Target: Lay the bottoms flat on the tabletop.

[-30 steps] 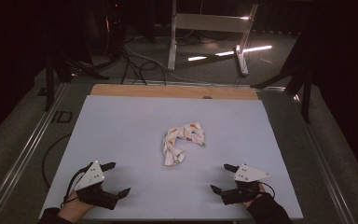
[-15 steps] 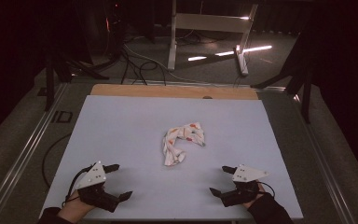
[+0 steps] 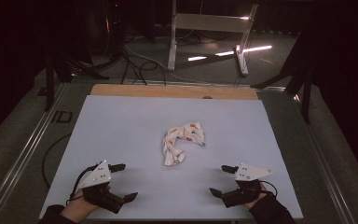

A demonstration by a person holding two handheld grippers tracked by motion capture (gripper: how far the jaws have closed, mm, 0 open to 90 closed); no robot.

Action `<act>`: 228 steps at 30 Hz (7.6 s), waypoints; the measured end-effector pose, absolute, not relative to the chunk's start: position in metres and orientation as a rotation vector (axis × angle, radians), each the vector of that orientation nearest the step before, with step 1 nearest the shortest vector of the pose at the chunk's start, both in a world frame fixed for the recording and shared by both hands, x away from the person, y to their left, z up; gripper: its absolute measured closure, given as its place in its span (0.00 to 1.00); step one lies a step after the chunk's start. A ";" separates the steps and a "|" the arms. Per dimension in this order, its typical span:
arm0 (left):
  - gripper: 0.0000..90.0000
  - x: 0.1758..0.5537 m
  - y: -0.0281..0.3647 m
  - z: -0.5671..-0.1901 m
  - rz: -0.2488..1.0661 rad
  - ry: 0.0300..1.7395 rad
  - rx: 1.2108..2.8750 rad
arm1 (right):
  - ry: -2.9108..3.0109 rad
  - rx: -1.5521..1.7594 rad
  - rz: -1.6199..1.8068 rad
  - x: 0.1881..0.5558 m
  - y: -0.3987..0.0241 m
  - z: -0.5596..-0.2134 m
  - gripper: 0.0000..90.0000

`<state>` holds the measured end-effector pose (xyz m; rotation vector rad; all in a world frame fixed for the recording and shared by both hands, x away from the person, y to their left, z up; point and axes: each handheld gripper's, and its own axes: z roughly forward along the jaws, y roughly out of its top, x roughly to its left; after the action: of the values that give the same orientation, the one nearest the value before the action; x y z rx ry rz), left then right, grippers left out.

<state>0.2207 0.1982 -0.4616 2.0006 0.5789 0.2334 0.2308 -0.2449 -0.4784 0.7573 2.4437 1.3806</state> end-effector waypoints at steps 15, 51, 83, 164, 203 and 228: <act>0.00 0.230 0.186 -0.439 0.232 0.532 1.999 | 2.403 0.737 1.437 0.238 -0.240 -0.447 0.11; 0.00 0.286 0.159 -0.432 0.312 0.631 1.984 | 2.330 0.698 1.441 0.306 -0.202 -0.406 0.11; 0.11 0.333 0.107 -0.492 0.253 0.758 2.136 | 2.356 0.853 1.416 0.349 -0.138 -0.460 0.56; 0.87 0.254 0.165 -0.487 0.232 0.749 2.337 | 2.492 0.926 1.124 0.277 -0.257 -0.497 0.89; 0.97 0.355 0.096 -0.509 0.185 0.812 2.365 | 2.519 0.894 1.016 0.334 -0.159 -0.504 0.97; 0.99 0.319 0.164 -0.469 0.350 0.891 2.270 | 2.380 0.972 1.078 0.326 -0.222 -0.475 0.98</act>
<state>0.3185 0.1644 -0.4695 2.2705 0.8908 0.3498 0.3258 -0.2223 -0.4752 0.9725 2.3797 1.0781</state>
